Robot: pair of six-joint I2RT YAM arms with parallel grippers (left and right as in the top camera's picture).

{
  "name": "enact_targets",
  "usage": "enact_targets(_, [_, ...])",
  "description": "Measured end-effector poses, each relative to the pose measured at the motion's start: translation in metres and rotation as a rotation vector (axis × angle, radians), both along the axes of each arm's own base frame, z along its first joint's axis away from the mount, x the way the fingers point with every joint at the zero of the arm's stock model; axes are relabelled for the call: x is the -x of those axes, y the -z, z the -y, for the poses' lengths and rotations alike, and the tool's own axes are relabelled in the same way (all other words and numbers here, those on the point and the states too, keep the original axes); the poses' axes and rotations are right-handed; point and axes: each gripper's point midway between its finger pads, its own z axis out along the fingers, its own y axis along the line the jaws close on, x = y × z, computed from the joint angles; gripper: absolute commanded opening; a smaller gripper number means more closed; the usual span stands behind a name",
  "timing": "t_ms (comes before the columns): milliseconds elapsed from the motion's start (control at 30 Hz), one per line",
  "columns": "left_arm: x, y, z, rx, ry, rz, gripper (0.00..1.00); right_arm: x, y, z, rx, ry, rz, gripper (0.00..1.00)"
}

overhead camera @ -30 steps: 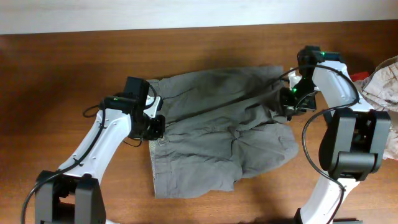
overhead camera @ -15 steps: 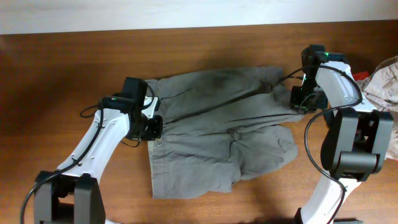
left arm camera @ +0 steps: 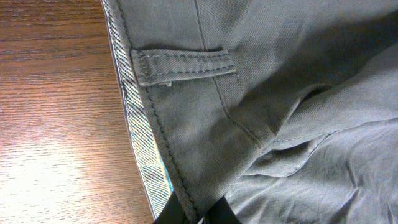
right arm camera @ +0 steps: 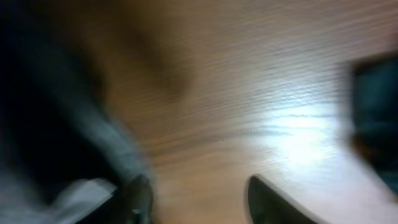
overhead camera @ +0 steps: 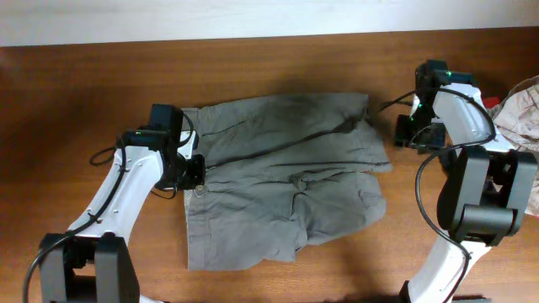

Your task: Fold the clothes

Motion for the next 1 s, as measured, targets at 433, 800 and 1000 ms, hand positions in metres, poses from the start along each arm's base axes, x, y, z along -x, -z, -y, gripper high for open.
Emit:
enact_targets(433, [-0.001,0.0,0.0,0.0,0.0,0.003,0.01,-0.016,0.018,-0.056,-0.322,-0.188,0.145,0.43])
enact_targets(800, [-0.001,0.0,-0.002,-0.013,-0.006,0.006,0.01,-0.009,0.023,-0.053,-0.302,-0.183,0.117,0.04])
enact_targets(1000, [-0.003,0.001,-0.012,-0.07,-0.054,0.011,0.0,-0.008,0.027,-0.039,-0.217,-0.121,0.09,0.04])
